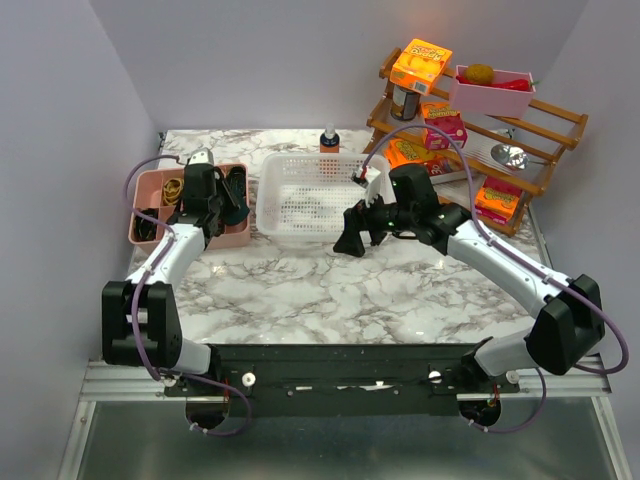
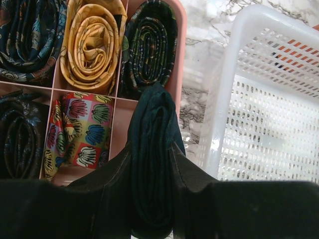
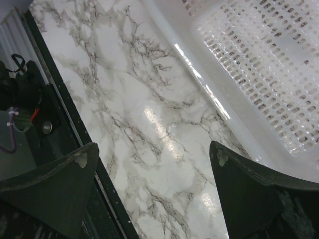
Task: Roll the ties
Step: Place the tie in the storage box.
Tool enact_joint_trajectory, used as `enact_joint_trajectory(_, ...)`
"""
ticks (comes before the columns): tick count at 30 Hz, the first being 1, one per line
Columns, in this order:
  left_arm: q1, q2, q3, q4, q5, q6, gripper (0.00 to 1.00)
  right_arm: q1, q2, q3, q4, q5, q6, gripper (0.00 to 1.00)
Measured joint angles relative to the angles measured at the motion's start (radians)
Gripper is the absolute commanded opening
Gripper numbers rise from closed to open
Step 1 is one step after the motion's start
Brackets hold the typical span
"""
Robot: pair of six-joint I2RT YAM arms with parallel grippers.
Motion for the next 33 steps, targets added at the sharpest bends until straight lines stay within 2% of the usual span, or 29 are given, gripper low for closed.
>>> enact_joint_trajectory(11, 0.000, 0.064, -0.004, 0.035, -0.064, 0.010, 0.00, 0.000, 0.011, -0.003, -0.001, -0.004, 0.000, 1.00)
enact_joint_trajectory(19, 0.000, 0.023, -0.044, 0.060, -0.113, 0.012, 0.00, 0.000, 0.013, -0.005, -0.001, -0.007, 0.000, 1.00)
enact_joint_trajectory(26, 0.001, 0.018, -0.058, 0.103, -0.108, 0.003, 0.00, 0.000, 0.018, -0.006, -0.001, -0.008, 0.000, 1.00)
enact_joint_trajectory(33, -0.011, 0.077, -0.063, 0.164, -0.084, -0.008, 0.00, 0.000, 0.018, -0.014, -0.001, -0.008, 0.000, 1.00)
